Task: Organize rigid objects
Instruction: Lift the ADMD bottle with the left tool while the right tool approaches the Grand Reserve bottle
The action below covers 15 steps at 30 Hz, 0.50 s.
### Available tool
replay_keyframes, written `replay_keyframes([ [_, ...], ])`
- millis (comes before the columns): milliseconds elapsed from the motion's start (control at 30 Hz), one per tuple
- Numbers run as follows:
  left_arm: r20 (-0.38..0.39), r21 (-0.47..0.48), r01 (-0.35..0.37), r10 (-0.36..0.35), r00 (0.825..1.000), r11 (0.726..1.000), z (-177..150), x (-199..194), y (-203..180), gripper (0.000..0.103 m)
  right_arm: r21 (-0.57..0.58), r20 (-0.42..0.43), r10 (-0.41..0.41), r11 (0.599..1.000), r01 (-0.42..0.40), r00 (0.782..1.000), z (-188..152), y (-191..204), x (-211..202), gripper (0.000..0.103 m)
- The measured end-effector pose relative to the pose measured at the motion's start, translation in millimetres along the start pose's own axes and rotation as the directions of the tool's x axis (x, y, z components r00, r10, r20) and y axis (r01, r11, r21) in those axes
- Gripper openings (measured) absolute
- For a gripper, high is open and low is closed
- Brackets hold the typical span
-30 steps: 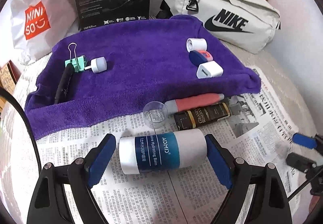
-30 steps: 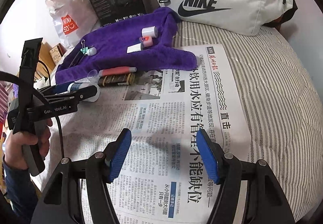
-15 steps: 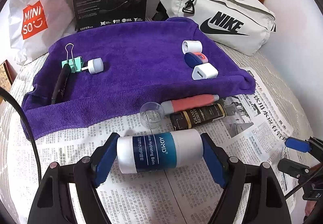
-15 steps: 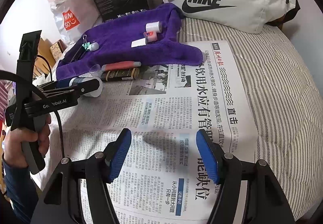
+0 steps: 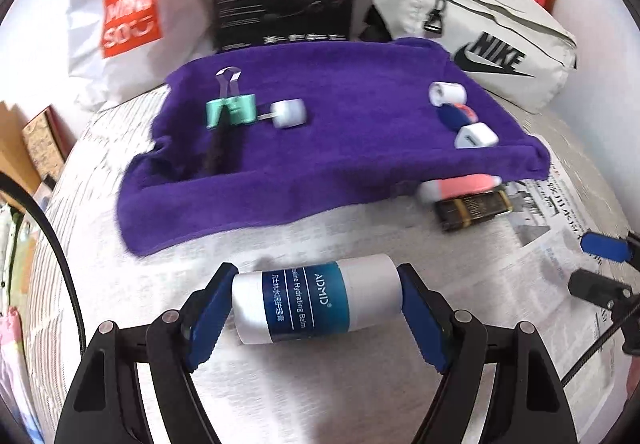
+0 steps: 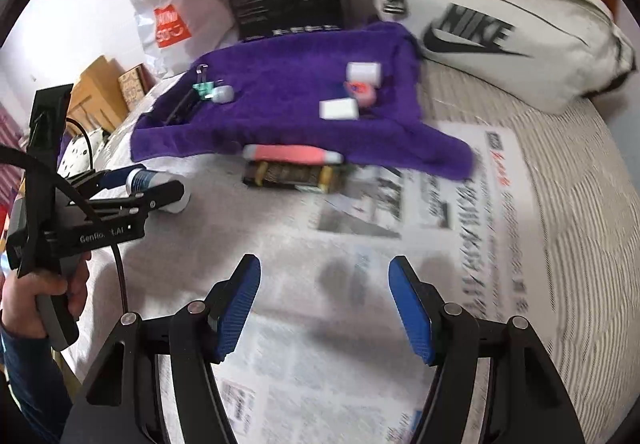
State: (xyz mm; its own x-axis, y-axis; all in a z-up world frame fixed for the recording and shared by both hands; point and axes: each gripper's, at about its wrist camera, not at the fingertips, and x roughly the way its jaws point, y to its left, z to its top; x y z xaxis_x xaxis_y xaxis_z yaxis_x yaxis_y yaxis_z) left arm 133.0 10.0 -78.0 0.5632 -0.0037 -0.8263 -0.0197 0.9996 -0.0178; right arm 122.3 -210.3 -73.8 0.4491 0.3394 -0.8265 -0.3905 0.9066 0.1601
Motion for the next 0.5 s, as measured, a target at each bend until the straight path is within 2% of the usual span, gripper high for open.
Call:
replay_keyframes([
  [200, -0.005, -0.017, -0.021, 0.021, 1.000, 1.000, -8.7, -5.0, 24.0, 0.079, -0.066, 0.012, -0.005, 0.998, 0.006, 1.000, 17.6, 20.0, 15.0, 0.066],
  [500, 0.010, -0.029, 0.000, 0.001, 1.000, 1.000, -13.6, -5.3, 31.2, 0.079, -0.162, 0.023, -0.024, 0.986, 0.028, 0.999, 39.3, 17.3, 41.9, 0.066],
])
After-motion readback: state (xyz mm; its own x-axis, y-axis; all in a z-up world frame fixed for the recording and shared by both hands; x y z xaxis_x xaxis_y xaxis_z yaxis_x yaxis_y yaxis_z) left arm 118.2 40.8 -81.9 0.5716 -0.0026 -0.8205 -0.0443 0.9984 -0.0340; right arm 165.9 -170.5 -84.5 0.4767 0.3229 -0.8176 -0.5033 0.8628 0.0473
